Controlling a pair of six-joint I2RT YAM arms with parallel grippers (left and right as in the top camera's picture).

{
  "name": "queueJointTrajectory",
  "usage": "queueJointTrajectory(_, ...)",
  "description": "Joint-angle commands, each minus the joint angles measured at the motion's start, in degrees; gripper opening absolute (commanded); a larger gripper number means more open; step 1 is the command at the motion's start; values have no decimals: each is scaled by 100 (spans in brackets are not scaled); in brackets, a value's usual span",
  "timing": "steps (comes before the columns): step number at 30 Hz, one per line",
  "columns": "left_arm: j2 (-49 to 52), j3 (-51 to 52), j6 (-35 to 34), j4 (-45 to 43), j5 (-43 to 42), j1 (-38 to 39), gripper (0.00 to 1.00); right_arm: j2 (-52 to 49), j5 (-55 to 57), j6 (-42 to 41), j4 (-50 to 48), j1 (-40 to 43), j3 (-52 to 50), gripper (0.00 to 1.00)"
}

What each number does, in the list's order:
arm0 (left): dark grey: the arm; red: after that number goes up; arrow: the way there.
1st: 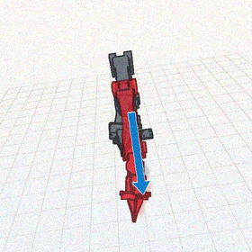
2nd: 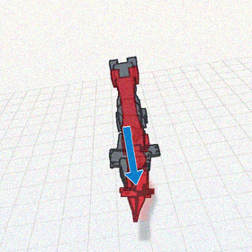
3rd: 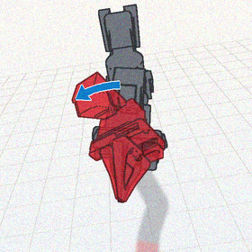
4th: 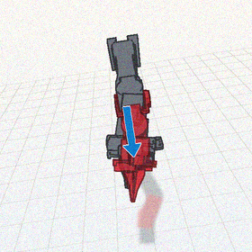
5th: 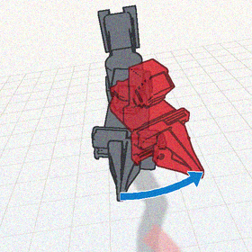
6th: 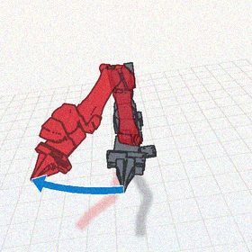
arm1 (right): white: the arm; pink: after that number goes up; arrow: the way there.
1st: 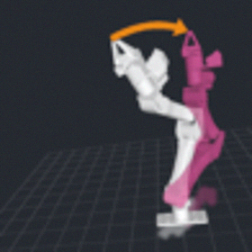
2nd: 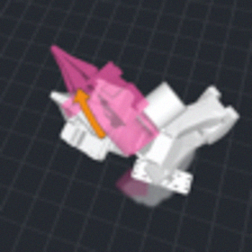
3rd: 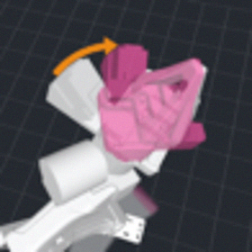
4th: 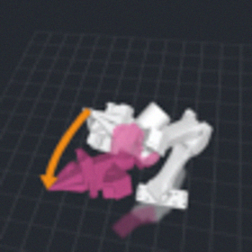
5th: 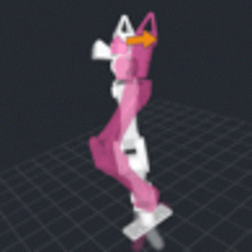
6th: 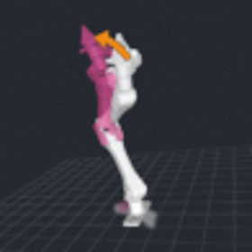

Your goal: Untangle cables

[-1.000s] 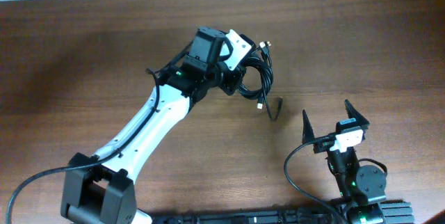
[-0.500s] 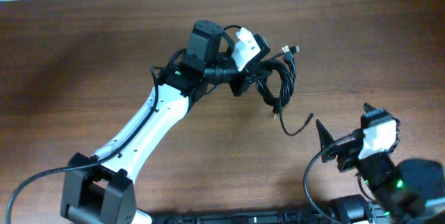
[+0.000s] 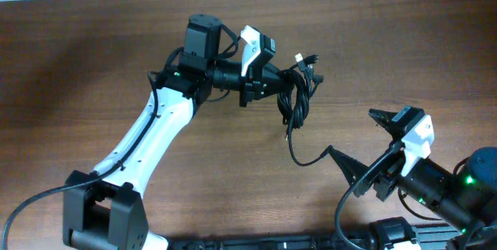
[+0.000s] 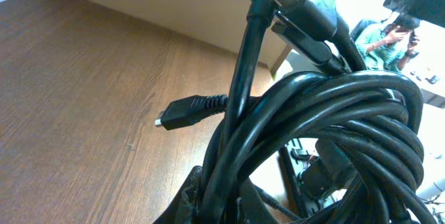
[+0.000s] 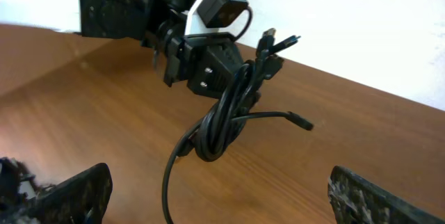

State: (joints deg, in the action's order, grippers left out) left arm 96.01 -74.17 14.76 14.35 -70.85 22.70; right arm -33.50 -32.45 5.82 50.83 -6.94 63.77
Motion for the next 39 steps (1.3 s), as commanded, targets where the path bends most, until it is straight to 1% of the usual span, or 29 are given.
queueJointTrajectory(1,-155,-138,-450,-251,-332,-9,0,-83,-225,-138,-9,26,96,96)
queueJointTrajectory(3,-155,-138,-761,-472,-334,-9,0,-190,-223,-162,-9,26,96,97)
queueJointTrajectory(4,-155,-138,-809,-511,-345,-9,0,-262,-203,-162,-9,26,96,97)
queueJointTrajectory(6,-155,-138,-807,-511,-474,11,0,-402,-118,-160,-9,26,96,92)
queueJointTrajectory(9,-155,-138,-809,-511,-496,116,0,-684,-125,-168,-7,26,96,89)
queueJointTrajectory(10,-155,-138,-892,-511,-328,166,0,-767,-146,-181,-4,26,96,88)
queueJointTrajectory(14,-155,-138,-2159,-520,984,385,0,-1016,-162,-181,-4,26,96,87)
queueJointTrajectory(16,-155,-138,-2417,-511,1447,505,0,-1086,-162,-181,-2,26,96,84)
queueJointTrajectory(19,-197,-138,-2441,-509,2339,706,0,-1113,-146,-181,4,26,96,84)
queueJointTrajectory(22,-407,-138,-2437,-450,2942,833,0,-1113,-116,-179,-2,26,96,84)
queueJointTrajectory(26,-839,-138,-2433,17,4389,949,0,-1113,212,-181,0,26,96,84)
queueJointTrajectory(27,-949,-138,-2380,111,4564,962,0,-1113,232,-181,0,26,96,84)
queueJointTrajectory(30,-1231,-138,-1919,415,4802,979,0,-1113,437,-184,-4,26,96,84)
queueJointTrajectory(39,-1322,-138,-1899,629,4811,997,0,-1113,616,-337,-15,26,96,84)
